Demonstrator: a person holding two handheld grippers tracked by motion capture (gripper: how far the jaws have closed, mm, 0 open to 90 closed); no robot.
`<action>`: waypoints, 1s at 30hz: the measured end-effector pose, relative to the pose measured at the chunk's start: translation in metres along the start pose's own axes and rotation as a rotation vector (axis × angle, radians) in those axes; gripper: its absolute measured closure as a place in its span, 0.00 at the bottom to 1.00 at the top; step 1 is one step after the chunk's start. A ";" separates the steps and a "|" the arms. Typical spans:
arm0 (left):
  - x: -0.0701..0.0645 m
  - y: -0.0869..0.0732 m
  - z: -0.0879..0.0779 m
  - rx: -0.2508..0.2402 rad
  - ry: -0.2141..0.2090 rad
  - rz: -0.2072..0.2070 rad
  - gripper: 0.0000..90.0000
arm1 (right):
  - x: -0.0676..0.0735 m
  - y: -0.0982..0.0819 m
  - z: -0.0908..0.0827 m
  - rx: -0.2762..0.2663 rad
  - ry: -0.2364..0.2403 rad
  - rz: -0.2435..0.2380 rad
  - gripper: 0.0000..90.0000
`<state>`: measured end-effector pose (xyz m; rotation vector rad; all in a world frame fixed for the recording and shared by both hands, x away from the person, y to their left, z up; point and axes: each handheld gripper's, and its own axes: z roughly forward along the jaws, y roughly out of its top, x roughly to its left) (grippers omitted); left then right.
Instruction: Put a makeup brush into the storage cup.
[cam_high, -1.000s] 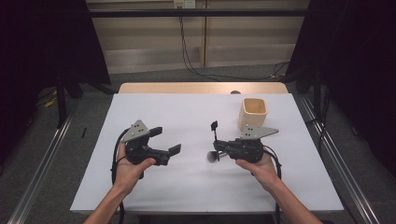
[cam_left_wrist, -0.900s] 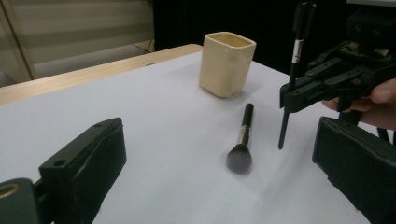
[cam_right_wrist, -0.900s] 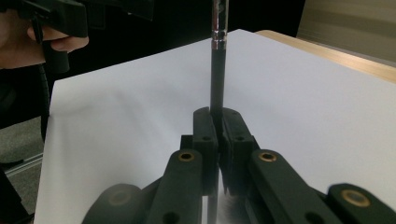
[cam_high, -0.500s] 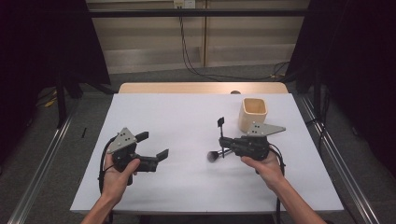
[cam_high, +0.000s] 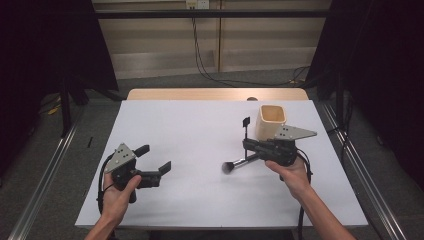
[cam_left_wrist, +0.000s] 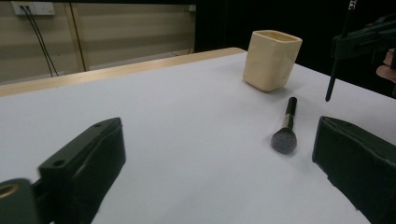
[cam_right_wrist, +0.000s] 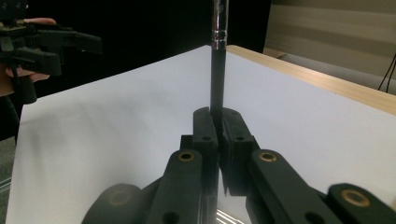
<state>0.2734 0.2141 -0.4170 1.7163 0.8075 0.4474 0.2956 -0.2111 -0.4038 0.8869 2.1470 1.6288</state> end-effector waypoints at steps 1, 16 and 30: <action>0.000 -0.001 0.000 0.000 -0.005 0.000 0.04 | -0.001 0.000 -0.001 -0.001 -0.004 0.001 0.96; 0.016 -0.027 -0.021 -0.034 0.029 -0.036 0.04 | -0.022 0.017 -0.016 -0.061 -0.076 0.020 0.96; 0.021 -0.036 -0.030 -0.049 0.085 -0.044 0.04 | -0.045 0.033 -0.023 -0.081 -0.141 0.034 0.96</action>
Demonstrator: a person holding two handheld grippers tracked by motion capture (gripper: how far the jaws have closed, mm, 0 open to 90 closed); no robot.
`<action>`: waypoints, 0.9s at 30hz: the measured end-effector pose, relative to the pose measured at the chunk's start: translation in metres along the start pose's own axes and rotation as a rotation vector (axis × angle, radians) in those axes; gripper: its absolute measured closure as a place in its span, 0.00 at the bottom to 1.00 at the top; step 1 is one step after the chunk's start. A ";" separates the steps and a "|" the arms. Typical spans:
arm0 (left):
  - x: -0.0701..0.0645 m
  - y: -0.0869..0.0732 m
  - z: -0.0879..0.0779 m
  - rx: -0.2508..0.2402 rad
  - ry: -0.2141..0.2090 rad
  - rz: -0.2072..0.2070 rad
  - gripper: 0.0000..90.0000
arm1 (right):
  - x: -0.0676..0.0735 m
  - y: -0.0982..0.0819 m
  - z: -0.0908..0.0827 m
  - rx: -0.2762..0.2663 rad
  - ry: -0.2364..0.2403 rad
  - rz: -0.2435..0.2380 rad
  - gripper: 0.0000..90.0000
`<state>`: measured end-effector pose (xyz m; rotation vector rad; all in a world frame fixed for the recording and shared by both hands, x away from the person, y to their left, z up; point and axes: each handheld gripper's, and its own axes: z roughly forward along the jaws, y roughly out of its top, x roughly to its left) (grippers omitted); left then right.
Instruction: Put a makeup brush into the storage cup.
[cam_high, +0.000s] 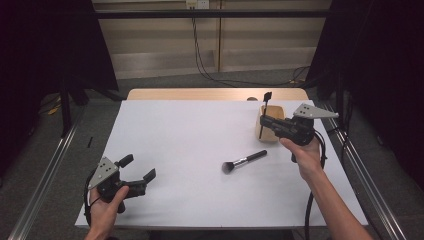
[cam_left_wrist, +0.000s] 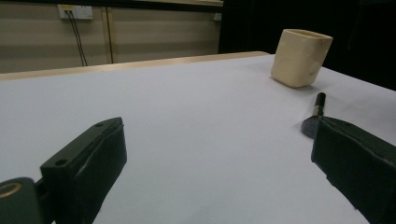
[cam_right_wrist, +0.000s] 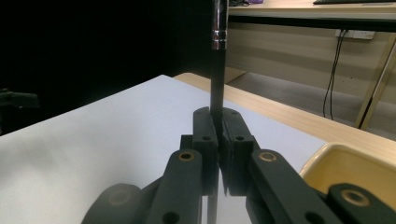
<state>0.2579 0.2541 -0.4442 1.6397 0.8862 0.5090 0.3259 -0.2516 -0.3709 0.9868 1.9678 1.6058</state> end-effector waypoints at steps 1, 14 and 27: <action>0.000 0.000 0.000 0.001 -0.002 -0.003 0.04 | -0.002 0.002 0.000 -0.002 -0.006 -0.001 0.96; 0.002 -0.003 0.001 0.020 0.010 0.008 0.04 | -0.018 0.021 0.002 -0.041 -0.053 0.004 0.96; 0.000 -0.003 0.002 -0.006 -0.001 0.029 0.05 | -0.042 0.033 0.004 -0.049 -0.144 0.013 0.96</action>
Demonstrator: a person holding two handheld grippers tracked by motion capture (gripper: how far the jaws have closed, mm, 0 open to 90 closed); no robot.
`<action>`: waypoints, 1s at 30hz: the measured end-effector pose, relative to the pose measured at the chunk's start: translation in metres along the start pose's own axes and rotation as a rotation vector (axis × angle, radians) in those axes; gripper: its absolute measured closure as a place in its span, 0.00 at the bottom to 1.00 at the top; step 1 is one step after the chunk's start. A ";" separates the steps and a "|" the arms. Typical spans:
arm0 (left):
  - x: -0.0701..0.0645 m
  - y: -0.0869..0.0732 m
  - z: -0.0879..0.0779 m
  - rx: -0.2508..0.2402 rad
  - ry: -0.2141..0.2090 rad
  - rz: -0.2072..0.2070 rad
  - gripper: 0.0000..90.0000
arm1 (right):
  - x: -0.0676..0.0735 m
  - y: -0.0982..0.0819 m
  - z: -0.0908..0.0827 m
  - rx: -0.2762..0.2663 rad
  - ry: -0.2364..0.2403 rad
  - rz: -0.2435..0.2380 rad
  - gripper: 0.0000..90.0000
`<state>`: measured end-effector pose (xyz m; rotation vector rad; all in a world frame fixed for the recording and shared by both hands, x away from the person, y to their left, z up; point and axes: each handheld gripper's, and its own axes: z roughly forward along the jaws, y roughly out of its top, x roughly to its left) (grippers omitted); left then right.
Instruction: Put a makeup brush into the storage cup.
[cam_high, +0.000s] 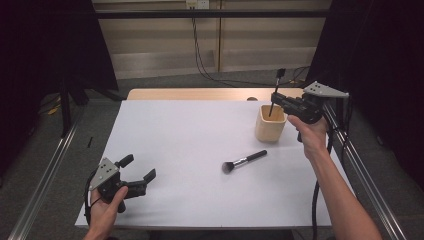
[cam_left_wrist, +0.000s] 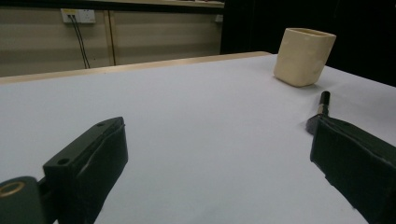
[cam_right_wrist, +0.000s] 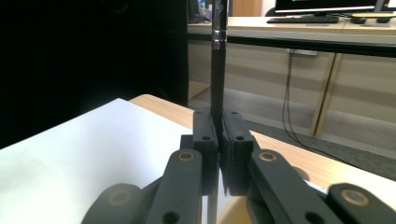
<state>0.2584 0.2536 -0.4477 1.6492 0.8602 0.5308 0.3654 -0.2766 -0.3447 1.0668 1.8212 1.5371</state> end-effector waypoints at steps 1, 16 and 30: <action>0.000 0.000 0.000 -0.001 -0.004 0.003 0.05 | -0.002 0.001 0.001 0.003 -0.004 -0.001 0.96; -0.001 0.001 -0.002 -0.012 -0.034 -0.002 0.03 | -0.018 -0.002 0.019 0.025 -0.083 -0.005 0.96; -0.003 0.001 -0.001 -0.008 -0.036 0.007 0.03 | -0.020 -0.012 0.022 0.034 -0.092 0.000 0.95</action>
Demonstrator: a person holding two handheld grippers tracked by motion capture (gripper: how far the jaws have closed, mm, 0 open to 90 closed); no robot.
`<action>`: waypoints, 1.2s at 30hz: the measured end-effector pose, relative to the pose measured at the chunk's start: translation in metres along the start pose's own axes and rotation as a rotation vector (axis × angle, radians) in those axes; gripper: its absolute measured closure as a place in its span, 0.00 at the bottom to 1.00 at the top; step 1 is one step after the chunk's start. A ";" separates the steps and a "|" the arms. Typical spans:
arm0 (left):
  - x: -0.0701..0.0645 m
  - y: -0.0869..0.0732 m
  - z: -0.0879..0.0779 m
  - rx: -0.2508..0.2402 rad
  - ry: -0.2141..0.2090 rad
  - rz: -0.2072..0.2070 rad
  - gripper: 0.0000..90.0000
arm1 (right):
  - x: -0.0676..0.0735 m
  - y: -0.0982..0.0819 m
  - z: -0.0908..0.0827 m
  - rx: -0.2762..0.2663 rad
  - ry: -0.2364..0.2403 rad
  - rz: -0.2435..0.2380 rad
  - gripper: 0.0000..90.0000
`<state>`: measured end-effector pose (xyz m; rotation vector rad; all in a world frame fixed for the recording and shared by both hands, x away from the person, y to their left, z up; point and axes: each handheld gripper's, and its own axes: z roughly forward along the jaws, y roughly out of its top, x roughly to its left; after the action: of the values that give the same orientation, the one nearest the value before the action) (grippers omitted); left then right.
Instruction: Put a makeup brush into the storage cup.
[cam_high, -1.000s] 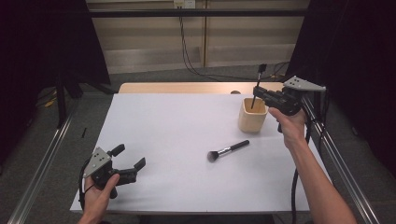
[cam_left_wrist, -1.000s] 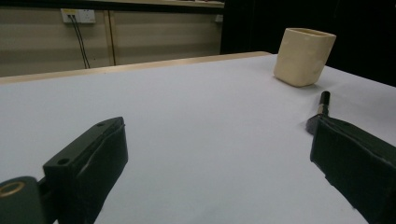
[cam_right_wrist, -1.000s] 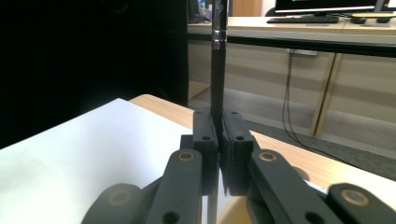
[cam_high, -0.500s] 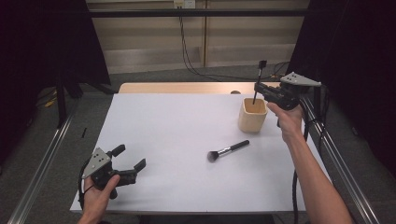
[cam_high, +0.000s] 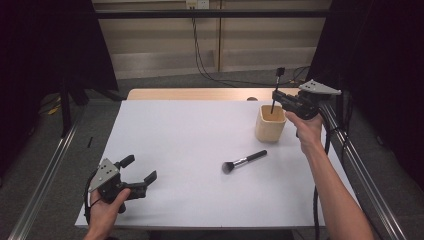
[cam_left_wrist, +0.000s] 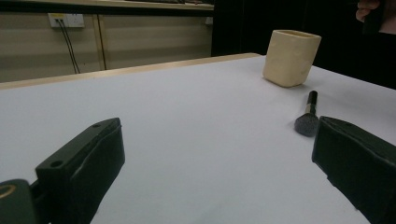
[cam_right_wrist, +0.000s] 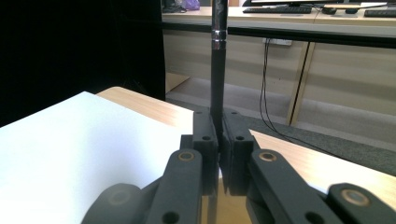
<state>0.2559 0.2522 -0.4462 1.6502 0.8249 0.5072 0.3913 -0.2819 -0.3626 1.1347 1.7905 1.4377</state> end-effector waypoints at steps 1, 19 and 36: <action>0.000 0.000 0.000 0.002 0.000 0.001 0.03 | 0.000 -0.001 0.001 0.005 0.000 0.003 0.95; 0.001 0.001 -0.001 -0.002 0.009 0.003 0.03 | -0.007 -0.018 0.006 0.030 -0.013 0.017 0.95; 0.000 0.001 -0.001 0.005 0.006 0.018 0.03 | -0.010 -0.039 0.007 0.053 -0.011 0.038 0.95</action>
<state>0.2557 0.2530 -0.4448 1.6632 0.8169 0.5234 0.3917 -0.2893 -0.4031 1.2077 1.8178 1.4107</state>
